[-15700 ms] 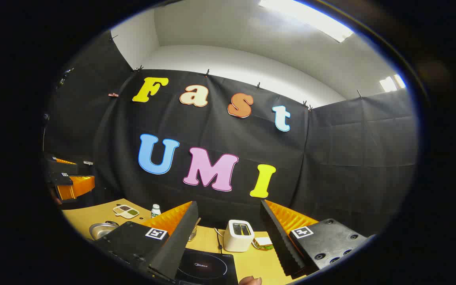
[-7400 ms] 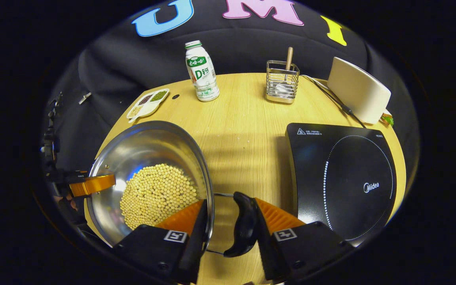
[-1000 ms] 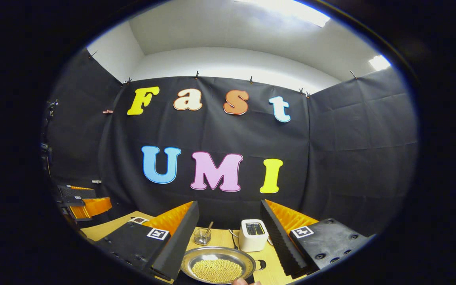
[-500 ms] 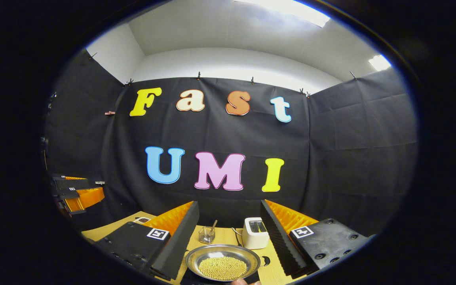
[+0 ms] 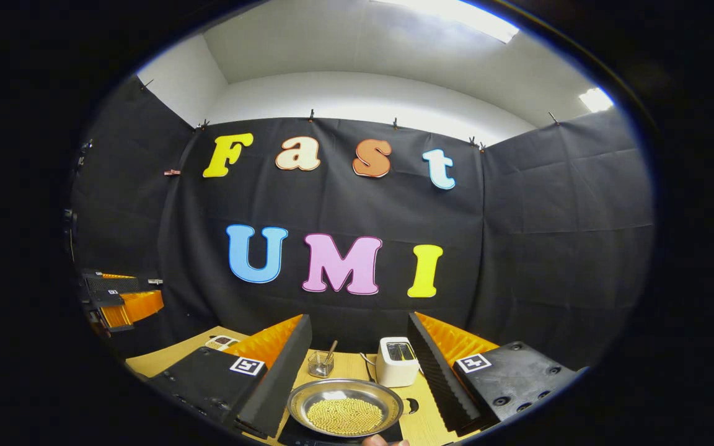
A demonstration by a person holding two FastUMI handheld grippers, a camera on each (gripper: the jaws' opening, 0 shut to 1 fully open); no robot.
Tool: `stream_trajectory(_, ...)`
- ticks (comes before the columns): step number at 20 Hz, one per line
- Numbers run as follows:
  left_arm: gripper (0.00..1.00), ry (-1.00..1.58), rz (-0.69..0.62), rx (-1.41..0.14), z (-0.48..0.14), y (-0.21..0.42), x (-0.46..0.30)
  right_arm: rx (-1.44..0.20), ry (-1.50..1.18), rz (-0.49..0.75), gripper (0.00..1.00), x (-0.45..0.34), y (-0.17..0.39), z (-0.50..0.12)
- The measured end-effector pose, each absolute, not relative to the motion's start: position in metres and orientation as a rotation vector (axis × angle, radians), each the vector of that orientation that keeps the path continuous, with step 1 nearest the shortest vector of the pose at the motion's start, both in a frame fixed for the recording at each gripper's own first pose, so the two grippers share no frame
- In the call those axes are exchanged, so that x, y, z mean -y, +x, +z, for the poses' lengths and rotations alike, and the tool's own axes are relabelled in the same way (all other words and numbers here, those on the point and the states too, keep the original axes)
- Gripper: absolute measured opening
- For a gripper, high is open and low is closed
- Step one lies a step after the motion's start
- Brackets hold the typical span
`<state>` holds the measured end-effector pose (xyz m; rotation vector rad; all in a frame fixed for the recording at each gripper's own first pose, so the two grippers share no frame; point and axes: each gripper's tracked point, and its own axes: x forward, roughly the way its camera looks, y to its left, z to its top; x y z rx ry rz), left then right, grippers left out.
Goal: First push the handle of the pot to place it horizontally, then grasp the pot with both hands and set it on the induction cooktop.
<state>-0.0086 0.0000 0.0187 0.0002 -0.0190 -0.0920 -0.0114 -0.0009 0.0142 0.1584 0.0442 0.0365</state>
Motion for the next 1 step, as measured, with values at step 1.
stream_trajectory(1, 0.95, -0.004, -0.095, 0.017, 0.0175, -0.0087, 0.0015, -0.041, 0.159, 0.035, 0.96, 0.0026, -0.0105, 0.0149)
